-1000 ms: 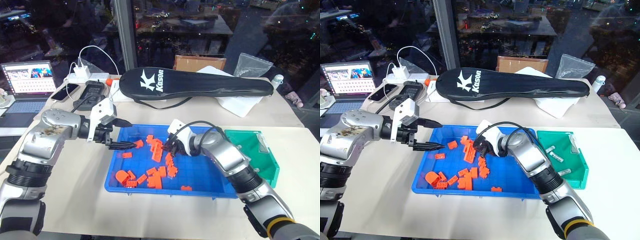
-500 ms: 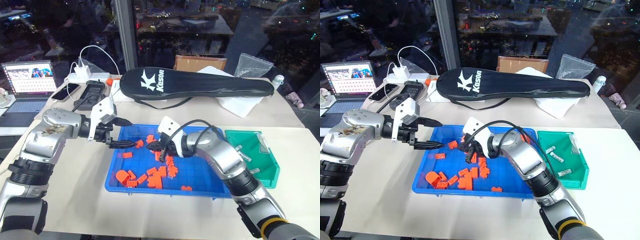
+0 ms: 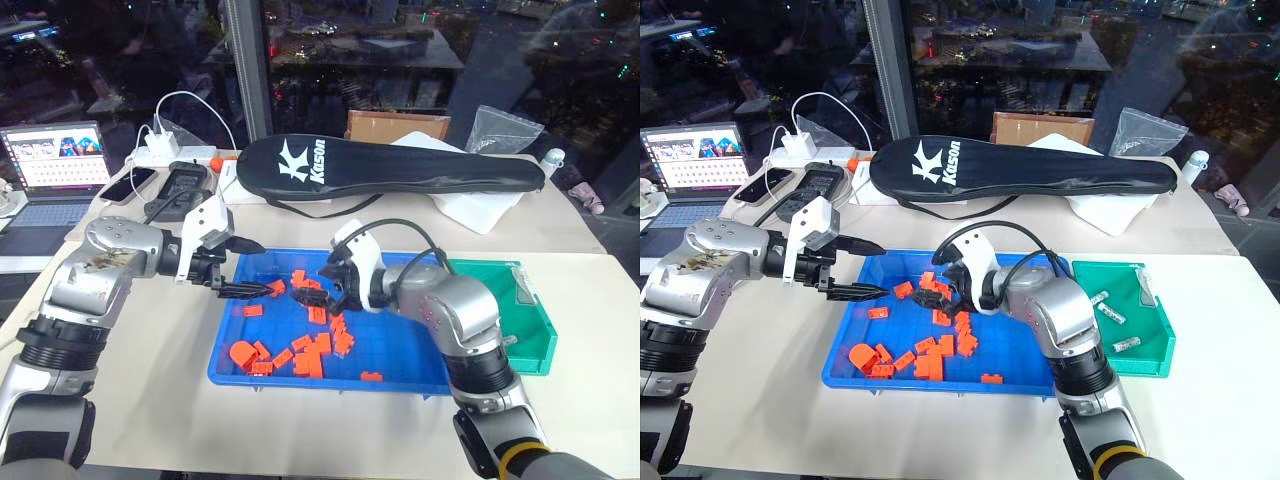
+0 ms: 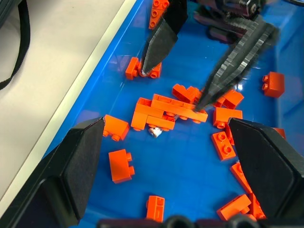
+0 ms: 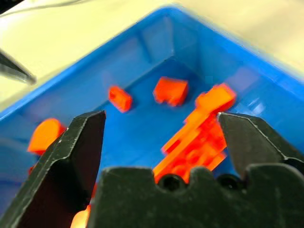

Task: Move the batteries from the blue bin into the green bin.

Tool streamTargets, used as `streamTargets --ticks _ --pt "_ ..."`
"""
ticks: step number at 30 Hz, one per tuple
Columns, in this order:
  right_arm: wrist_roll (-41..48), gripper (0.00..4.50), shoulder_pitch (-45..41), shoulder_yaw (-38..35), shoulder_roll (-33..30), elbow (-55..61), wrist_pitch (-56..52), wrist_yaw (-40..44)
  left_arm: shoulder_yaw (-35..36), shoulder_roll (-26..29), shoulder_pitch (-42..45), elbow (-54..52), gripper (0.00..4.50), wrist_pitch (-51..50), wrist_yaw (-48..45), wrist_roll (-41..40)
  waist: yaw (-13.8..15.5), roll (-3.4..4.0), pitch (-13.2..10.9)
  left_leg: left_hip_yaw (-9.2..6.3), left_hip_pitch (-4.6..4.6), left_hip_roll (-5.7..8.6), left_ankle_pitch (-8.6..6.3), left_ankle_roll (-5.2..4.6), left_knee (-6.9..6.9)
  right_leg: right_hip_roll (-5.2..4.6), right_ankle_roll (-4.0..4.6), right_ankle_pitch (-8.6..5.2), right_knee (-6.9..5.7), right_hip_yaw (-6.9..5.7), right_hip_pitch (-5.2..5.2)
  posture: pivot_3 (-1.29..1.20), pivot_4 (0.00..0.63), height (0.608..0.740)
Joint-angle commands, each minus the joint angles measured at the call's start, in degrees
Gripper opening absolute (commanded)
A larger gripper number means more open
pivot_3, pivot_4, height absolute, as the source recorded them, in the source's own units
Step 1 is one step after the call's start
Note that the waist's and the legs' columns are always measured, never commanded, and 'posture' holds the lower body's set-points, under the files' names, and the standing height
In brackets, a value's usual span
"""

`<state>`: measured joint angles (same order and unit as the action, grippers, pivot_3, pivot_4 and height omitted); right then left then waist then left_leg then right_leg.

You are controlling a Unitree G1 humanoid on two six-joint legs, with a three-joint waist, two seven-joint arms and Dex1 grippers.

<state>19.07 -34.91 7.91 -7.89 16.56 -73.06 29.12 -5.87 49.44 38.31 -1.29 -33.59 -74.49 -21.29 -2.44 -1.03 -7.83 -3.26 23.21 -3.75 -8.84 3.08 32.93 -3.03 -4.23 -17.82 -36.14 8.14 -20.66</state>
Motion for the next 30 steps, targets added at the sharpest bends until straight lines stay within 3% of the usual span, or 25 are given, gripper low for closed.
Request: streamTargets --ticks 1,7,22,25,30 --pt "-1.41 4.18 2.07 -7.15 7.69 0.84 -1.1 -10.22 1.02 0.75 1.12 -0.89 4.5 0.31 -0.39 -0.42 -0.11 0.0 0.0 0.01 0.03 0.01 0.0 0.0 0.0 -0.01 0.0 0.0 0.0 0.01 -0.04 0.0 0.15 0.74" --pt "-0.24 4.18 -0.43 -12.24 12.11 -0.02 -4.2 -14.75 1.12 0.66 0.91 -1.03 4.5 0.07 -0.13 -0.4 -0.23 0.0 0.0 0.01 0.07 -0.02 0.0 0.0 -0.02 0.01 0.04 0.03 -0.1 0.01 -0.2 0.0 0.15 0.74" --pt "0.13 4.18 3.19 -7.76 11.09 -5.43 -0.86 -14.92 1.43 0.65 0.39 -2.87 4.5 -1.62 0.17 -1.51 -0.58 0.01 0.0 0.05 0.1 -0.05 0.01 0.0 -0.1 0.02 0.05 0.03 -0.07 0.02 -0.28 0.0 0.15 0.74" --pt "-0.08 3.5 3.54 -6.78 10.51 -6.04 0.3 -14.66 1.55 0.75 0.48 -3.03 4.5 -1.94 0.02 -1.78 -0.73 0.0 0.0 0.04 0.07 -0.07 0.01 0.0 -0.1 0.04 0.04 0.03 -0.08 0.01 -0.27 0.0 0.15 0.74" --pt "0.24 1.82 1.38 -7.97 8.9 -5.05 1.7 -14.71 1.99 1.03 0.83 -2.64 4.5 -1.88 -0.3 -2.35 -1.05 0.0 0.0 0.04 0.08 -0.07 0.01 0.0 -0.11 0.04 0.04 0.03 -0.08 0.01 -0.28 0.0 0.15 0.74"
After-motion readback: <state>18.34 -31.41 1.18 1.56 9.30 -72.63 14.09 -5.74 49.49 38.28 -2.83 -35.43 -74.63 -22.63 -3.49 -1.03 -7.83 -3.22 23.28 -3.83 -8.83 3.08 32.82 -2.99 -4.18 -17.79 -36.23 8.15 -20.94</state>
